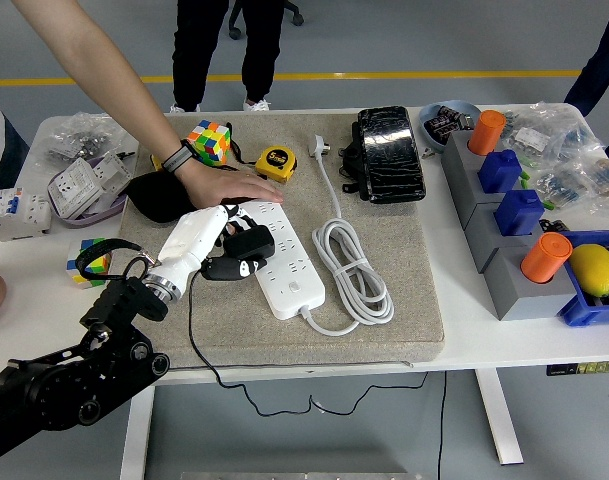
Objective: Put the plug near the board,insert it into the board,press the button,pull the plug out
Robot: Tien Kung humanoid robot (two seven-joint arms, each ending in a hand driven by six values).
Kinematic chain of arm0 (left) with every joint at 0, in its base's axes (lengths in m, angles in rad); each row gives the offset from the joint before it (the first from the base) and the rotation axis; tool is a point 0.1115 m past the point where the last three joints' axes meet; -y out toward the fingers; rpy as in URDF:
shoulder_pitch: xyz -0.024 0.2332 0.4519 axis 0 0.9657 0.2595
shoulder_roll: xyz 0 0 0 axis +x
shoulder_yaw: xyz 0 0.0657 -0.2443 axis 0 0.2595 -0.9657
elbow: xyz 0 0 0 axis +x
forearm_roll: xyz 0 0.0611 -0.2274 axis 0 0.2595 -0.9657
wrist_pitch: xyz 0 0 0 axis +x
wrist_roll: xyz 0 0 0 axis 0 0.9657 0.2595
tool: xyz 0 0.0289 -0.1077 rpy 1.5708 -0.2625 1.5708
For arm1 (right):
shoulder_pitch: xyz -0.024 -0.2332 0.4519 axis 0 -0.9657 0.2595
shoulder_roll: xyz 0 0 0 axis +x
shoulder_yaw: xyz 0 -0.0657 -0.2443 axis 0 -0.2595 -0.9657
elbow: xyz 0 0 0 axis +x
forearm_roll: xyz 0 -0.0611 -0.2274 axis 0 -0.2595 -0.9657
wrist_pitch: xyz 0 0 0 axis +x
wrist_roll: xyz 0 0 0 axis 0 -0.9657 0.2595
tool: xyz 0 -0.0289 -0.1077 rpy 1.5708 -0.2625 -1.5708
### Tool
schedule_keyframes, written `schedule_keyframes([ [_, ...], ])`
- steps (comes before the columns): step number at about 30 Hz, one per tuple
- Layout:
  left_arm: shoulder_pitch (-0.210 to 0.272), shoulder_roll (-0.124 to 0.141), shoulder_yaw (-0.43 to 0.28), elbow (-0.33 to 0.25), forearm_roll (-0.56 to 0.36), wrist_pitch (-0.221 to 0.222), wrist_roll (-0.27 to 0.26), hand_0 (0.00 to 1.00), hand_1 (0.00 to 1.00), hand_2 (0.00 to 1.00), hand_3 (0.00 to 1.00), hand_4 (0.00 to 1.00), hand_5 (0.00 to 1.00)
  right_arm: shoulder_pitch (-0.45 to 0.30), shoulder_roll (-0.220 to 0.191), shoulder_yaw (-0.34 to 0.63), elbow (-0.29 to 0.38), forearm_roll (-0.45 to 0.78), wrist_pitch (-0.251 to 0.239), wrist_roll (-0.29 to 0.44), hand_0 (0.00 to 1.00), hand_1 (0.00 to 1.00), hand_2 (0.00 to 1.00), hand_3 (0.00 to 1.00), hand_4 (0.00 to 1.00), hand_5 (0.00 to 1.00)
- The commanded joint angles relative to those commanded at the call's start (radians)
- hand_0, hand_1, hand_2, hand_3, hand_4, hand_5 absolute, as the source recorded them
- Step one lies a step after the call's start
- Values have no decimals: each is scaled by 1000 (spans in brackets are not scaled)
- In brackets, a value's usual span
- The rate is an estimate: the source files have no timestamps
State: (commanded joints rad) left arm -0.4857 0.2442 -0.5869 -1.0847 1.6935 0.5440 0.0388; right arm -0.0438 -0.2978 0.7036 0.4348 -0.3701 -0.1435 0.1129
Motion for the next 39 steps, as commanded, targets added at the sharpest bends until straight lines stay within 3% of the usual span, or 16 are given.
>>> schedule_keyframes([
  [5,21,1,-33,-8,-4,28,-46,275,353,392,506,760,51,0,0,3,0,-1,0,0,567,634,599,535,908,458],
  [14,69,26,-100,6,17,28,-57,281,348,389,509,764,56,-3,1,2,0,-2,0,0,567,634,599,535,908,457],
  [25,84,33,-106,72,-20,29,-85,300,374,408,518,760,56,0,3,2,0,-2,0,0,568,634,599,536,908,457],
  [26,84,33,-105,74,-27,27,-83,324,414,471,539,769,71,1,3,1,0,-2,0,0,568,634,598,536,908,458],
  [31,84,34,-104,85,-47,17,-76,324,414,471,539,769,71,2,2,-1,1,-2,0,0,568,634,598,536,908,458],
  [32,85,35,-104,85,-50,14,-75,460,521,547,574,780,80,2,2,-1,1,-2,0,0,568,634,599,536,908,458],
  [37,87,37,-104,84,-51,4,-67,460,521,547,574,780,80,1,2,-5,0,0,0,-1,568,634,599,536,908,458],
  [39,86,38,-103,85,-48,4,-66,515,574,573,593,820,106,2,3,-4,0,0,0,-1,568,634,598,536,908,458],
])
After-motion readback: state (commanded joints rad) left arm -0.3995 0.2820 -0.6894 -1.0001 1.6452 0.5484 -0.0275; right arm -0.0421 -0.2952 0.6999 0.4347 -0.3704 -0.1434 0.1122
